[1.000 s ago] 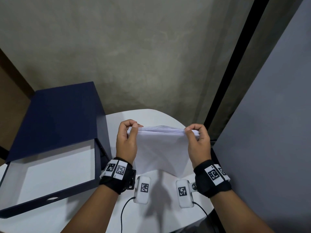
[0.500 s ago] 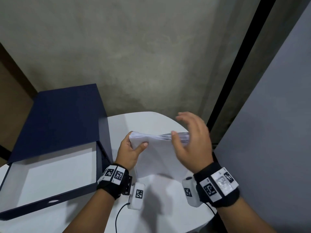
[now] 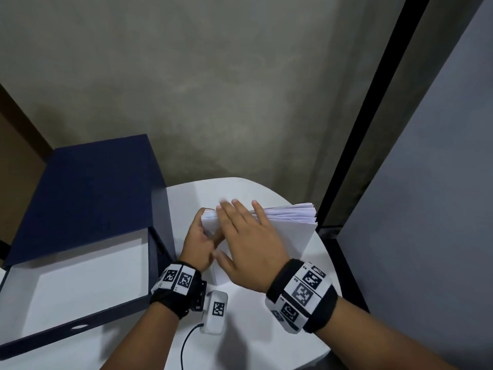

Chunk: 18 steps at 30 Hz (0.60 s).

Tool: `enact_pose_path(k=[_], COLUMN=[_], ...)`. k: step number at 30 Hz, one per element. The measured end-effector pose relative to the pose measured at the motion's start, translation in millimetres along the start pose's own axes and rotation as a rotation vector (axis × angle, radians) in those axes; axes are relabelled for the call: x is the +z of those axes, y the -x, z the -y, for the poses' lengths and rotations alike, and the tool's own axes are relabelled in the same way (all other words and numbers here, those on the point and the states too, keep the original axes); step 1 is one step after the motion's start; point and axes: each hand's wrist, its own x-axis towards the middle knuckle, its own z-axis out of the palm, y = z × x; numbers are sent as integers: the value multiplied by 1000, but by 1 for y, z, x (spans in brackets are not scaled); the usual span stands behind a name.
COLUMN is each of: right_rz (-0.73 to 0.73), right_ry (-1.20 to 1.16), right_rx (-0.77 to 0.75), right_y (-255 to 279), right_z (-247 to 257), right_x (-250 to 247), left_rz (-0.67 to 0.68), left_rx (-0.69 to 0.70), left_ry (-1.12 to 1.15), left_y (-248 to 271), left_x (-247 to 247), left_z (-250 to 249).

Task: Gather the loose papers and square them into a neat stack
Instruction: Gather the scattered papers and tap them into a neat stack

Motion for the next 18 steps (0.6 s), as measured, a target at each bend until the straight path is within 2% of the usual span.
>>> enact_pose_path(k=[2,5,8,12,15,18], right_rz=[-14,-178,-115,-153,-86,-258], right_ry=[8,-83,57,27,101,1], right_rx=[13,128,146,246,249,310], right_y=[4,11,21,27,32,31], right_z=[-8,-20,-33,-49,-60,-72], right_x=[2,-4,4,4,3,-4], left_rz=[4,-19,-16,-21,-29,-36], left_rx=[15,7,1,-32,-58,-83], left_ry=[-34,-36,-30,4,3,16], left_y=[-2,-3,-4,-4,-4,-4], left_x=[2,1,-1,-2,-3,-2], left_z=[-1,-1,1,1,1,0])
